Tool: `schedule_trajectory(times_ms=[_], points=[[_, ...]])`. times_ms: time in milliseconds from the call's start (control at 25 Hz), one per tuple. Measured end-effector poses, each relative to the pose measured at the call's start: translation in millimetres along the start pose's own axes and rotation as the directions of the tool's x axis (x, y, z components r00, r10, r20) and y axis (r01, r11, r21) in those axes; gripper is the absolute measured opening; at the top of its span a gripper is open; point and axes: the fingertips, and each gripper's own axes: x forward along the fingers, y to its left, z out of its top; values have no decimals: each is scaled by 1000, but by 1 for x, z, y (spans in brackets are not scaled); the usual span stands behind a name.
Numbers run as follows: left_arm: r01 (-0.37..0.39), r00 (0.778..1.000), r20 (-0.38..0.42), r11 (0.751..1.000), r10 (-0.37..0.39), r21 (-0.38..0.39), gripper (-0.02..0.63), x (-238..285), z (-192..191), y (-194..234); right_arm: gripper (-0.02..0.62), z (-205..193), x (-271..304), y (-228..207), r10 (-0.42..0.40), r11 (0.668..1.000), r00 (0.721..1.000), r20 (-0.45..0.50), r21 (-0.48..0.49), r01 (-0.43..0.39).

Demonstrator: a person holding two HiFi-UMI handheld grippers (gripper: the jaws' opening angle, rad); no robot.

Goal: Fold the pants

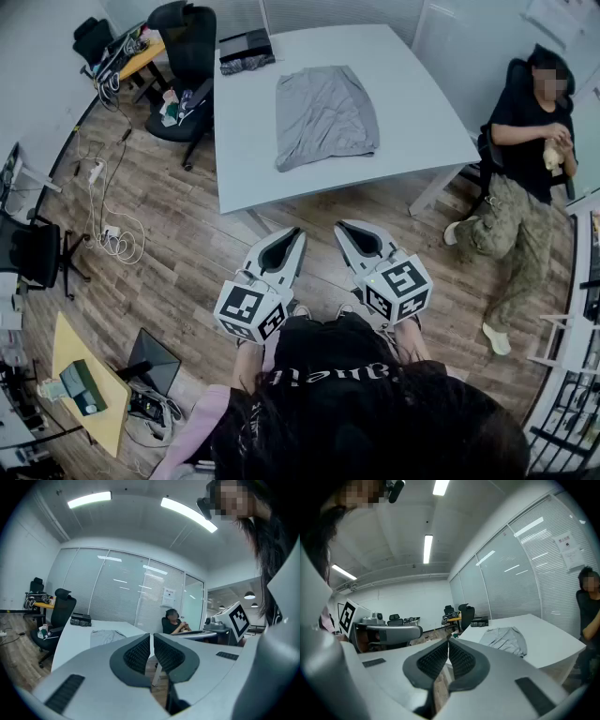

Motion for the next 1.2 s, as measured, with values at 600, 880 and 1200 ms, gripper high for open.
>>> schedule_trajectory(times_ms=[600,880,1200], points=[[-20,1000,-12,1000,20,-11,43,34,-2,-19,25,1,-17,-38,16,999,1000,23,45,-17],[-58,998,-21,998,58,-25,43,48,-14,-31,25,-9,-29,-60,33,997,999,17,71,-34],[-94,994,-50,995,92,-40,43,51,-23,-26,25,-17,-22,-66,64,994,998,6,92,-64]])
